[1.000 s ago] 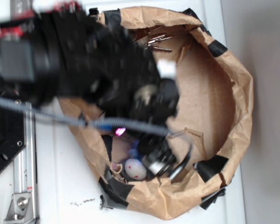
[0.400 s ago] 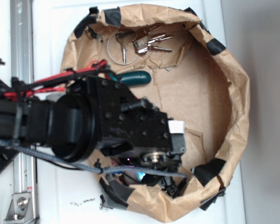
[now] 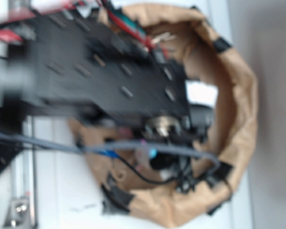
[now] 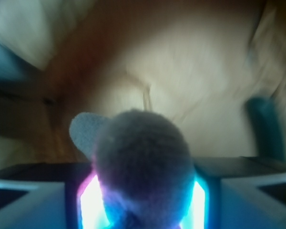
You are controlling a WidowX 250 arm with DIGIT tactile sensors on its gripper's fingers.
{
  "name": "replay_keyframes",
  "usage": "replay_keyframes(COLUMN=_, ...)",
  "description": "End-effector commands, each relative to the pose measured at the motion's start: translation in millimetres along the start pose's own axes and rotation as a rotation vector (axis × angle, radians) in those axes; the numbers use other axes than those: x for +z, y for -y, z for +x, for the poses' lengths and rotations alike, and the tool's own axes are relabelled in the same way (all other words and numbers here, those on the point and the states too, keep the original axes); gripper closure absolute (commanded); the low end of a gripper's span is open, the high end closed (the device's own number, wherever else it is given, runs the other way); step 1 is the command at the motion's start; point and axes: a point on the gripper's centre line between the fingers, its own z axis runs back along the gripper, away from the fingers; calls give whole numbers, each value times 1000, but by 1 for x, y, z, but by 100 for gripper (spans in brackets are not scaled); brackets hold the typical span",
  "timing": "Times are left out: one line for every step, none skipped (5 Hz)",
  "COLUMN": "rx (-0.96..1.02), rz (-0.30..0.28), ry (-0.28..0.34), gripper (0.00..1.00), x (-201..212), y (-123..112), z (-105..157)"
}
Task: Grab the gray animal.
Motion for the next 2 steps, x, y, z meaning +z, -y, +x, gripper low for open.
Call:
replay_keyframes(rx=-140, rz=-54, ry=343, gripper=100, x=56, y=-38, z=16)
replay_keyframes(rx=-154, rz=7, ry=357, gripper=100, x=48, y=-36, z=12)
